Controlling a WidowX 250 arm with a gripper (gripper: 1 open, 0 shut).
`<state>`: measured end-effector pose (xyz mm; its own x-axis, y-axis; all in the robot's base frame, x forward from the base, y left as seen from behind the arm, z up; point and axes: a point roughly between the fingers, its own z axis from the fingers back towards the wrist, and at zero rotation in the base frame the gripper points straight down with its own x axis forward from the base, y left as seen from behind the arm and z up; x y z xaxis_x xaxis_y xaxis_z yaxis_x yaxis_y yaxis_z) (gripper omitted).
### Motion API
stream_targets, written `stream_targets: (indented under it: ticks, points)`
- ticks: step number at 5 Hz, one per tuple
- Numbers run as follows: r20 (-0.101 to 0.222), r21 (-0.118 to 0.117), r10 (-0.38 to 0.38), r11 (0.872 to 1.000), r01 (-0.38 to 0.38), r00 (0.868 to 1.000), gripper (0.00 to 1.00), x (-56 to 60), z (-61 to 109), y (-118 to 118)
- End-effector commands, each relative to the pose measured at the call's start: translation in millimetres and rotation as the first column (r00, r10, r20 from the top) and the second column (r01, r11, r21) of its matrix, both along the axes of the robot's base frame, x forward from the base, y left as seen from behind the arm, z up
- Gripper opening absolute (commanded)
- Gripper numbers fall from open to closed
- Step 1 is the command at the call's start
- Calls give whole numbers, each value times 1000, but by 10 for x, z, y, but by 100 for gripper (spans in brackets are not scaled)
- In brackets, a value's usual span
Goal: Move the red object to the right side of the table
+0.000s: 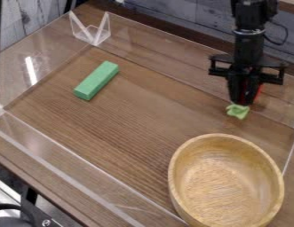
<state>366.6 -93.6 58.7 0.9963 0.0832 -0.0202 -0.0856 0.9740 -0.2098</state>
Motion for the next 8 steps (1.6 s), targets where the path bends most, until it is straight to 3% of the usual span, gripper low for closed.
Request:
stream_targets:
  ticks: [1, 2, 3, 8]
  points:
    - [104, -17, 14, 1000, -12, 995, 0, 108, 311, -22]
    - [108, -24, 15, 1000, -13, 994, 100, 90, 392, 19]
    - [110, -28, 17, 1000, -14, 994, 100, 75, 447, 50]
    - [112, 58, 5, 998, -11, 994, 100, 48, -52, -42]
